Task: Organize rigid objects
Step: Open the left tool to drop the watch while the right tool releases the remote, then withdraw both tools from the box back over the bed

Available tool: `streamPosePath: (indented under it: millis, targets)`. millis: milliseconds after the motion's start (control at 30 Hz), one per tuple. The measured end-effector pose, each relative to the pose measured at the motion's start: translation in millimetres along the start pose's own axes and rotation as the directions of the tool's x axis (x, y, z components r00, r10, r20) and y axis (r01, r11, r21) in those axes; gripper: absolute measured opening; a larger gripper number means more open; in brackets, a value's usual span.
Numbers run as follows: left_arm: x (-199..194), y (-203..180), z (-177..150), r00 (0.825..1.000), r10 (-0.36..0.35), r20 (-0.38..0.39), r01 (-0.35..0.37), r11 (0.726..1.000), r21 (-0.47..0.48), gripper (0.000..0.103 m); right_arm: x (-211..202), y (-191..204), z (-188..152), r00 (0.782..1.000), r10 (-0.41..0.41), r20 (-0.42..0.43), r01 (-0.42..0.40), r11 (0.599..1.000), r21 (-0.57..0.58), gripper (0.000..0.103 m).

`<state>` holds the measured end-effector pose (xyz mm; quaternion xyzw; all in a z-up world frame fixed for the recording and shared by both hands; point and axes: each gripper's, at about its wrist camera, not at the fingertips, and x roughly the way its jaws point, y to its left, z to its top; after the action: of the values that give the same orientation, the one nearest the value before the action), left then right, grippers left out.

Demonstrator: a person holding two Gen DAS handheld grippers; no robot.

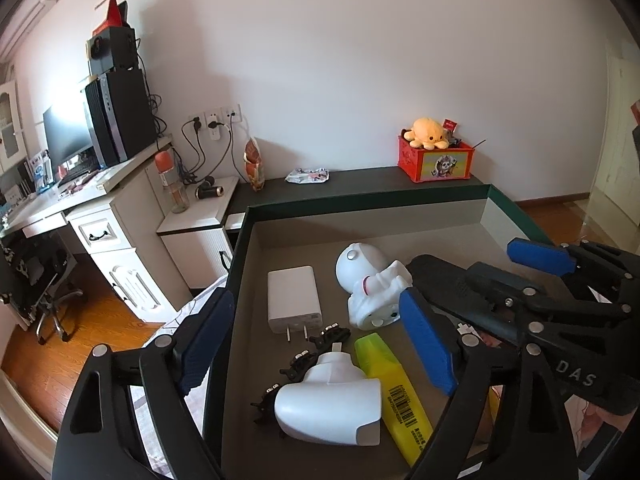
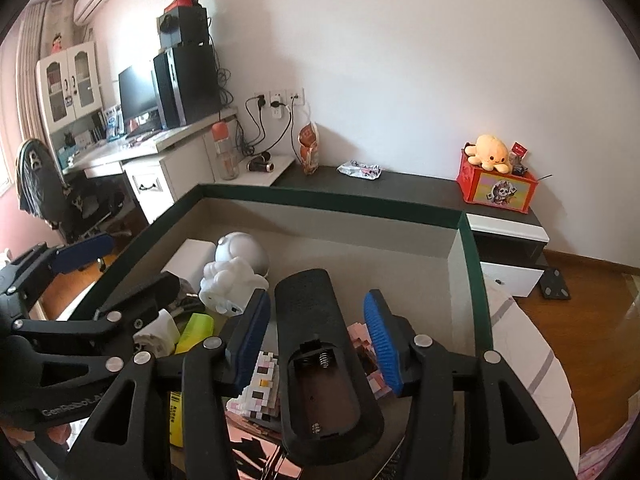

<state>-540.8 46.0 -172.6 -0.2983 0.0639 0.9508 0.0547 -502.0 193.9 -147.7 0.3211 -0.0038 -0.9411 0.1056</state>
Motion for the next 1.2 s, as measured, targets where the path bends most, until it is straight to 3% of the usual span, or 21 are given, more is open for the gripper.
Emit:
streamPosePath:
  millis: [233, 400, 533, 633, 733, 1200]
  targets:
    - [-6.1, -1.7, 1.7, 1.0, -0.005, 0.023, 0.005, 1.0, -0.005, 0.096, -9.8, -3.9, -0.9, 0.999, -0.03, 0.039, 0.029, 0.999, 0.019, 0.061]
    - [-14.0, -2.0, 3.3, 0.999, -0.004, 0.051, 0.004, 1.0, -0.007, 0.102, -19.6, -10.6, -1.5, 0.993, -0.089, 0.084, 0.086, 0.996, 0.034, 0.083]
    - [-20.0, -6.1, 3.7, 0.997, 0.001, 0.075, -0.002, 1.0, 0.019, 0.103, -25.9, -14.7, -1.7, 0.987, -0.114, 0.11, 0.111, 0.993, 0.03, 0.089]
    - [-32.6, -7.6, 5.2, 0.995, 0.006, 0.102, -0.01, 0.999, 0.043, 0.103, -32.9, -14.9, -0.5, 0.973, -0.19, 0.133, 0.188, 0.982, 0.023, 0.103]
    - [-51.8, -6.0, 3.9, 0.988, 0.032, 0.15, -0.039, 0.998, 0.04, 0.103, -52.0, -17.3, -1.0, 0.968, -0.188, 0.169, 0.187, 0.982, 0.022, 0.103]
    - [-169.5, 5.4, -32.3, 0.975, 0.017, 0.22, -0.013, 1.0, -0.02, 0.103, -168.3, 6.7, -45.7, 0.947, -0.207, 0.247, 0.208, 0.978, 0.023, 0.103]
